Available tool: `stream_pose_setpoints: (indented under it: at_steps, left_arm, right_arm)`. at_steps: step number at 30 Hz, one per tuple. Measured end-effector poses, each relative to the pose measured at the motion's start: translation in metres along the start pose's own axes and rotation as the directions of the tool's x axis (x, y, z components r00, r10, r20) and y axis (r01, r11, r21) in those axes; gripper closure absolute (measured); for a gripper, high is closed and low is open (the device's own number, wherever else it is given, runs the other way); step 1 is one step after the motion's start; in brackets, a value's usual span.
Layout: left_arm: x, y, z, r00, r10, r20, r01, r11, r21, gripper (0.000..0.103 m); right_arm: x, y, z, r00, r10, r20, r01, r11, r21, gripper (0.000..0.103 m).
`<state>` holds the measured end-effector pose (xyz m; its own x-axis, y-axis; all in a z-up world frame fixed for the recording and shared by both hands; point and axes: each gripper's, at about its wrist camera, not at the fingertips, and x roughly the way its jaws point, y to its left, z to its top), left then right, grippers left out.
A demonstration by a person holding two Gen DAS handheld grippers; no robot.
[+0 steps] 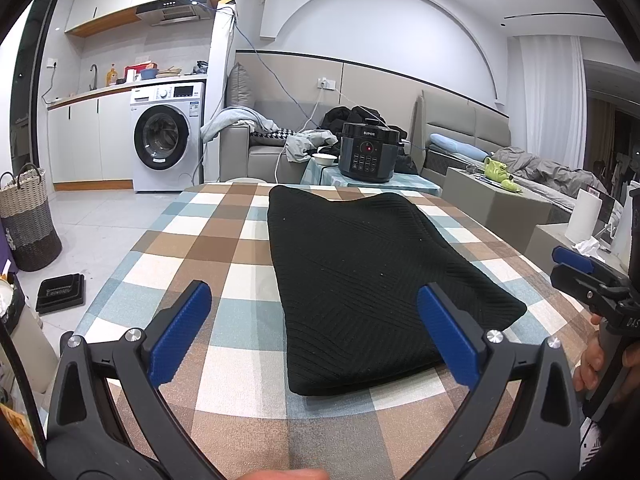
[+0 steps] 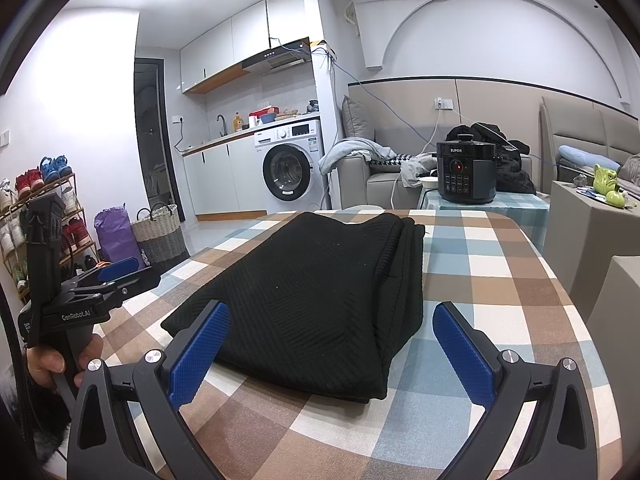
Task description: Fold small clothes
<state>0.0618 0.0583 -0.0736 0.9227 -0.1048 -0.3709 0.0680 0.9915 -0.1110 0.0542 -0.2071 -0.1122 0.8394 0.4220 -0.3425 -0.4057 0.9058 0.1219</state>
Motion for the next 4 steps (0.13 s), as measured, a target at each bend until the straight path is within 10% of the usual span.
stream_pose_setpoints:
  at_steps: [4]
  left_arm:
    - [0.0004,-0.0008,-0.0008,1.000,-0.002,0.001,0.002,1.000,0.005,0.000]
  right_arm:
    - [0.0002,0.0003,0.0003,1.000,0.000,0.001,0.000,1.000,0.001,0.000]
